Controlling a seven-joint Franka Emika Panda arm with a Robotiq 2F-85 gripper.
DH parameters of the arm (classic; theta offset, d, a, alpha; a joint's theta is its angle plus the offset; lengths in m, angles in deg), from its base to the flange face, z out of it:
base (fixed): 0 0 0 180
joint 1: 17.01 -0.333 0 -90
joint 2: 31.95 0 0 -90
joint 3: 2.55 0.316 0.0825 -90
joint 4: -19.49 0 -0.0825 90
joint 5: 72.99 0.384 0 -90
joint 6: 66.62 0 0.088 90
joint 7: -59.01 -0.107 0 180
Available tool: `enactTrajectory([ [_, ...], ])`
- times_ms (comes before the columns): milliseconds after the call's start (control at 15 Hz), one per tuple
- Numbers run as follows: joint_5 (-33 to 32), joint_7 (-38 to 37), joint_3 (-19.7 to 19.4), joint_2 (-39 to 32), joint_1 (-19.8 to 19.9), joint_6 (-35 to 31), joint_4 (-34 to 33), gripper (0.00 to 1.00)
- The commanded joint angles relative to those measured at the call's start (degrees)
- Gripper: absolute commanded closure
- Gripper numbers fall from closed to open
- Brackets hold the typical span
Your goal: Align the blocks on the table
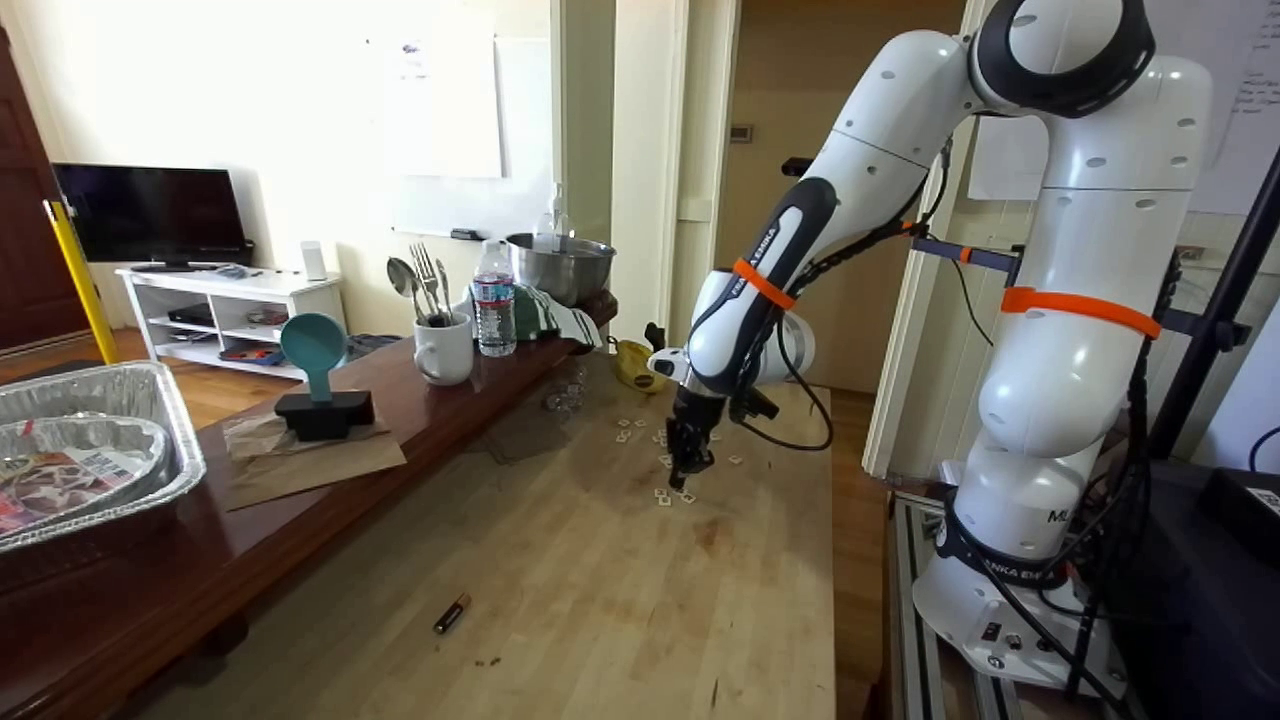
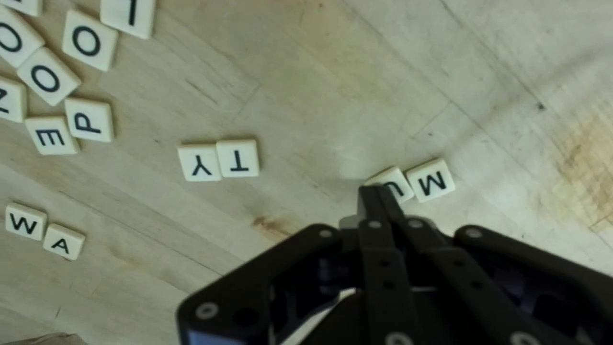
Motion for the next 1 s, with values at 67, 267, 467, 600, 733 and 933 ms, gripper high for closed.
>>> enactTrajectory([
  [67, 0.5, 0.8, 0.3, -1.3, -0.2, -3.1, 0.0, 1.0],
  [267, 0.3, 0.9, 0.3, -1.9, -0.1, -4.4, 0.0, 1.0],
  [467, -0.3, 1.1, 0.2, -2.9, -0.1, -5.8, 0.0, 1.0],
  [600, -1.4, 0.7, -0.2, -3.6, -0.2, -6.3, 0.0, 1.0],
  [733, -3.0, 0.1, -0.9, -4.1, -0.4, -5.9, 0.0, 1.0],
  [933, -8.6, -2.5, -3.3, -3.9, -1.2, -4.5, 0.0, 1.0],
])
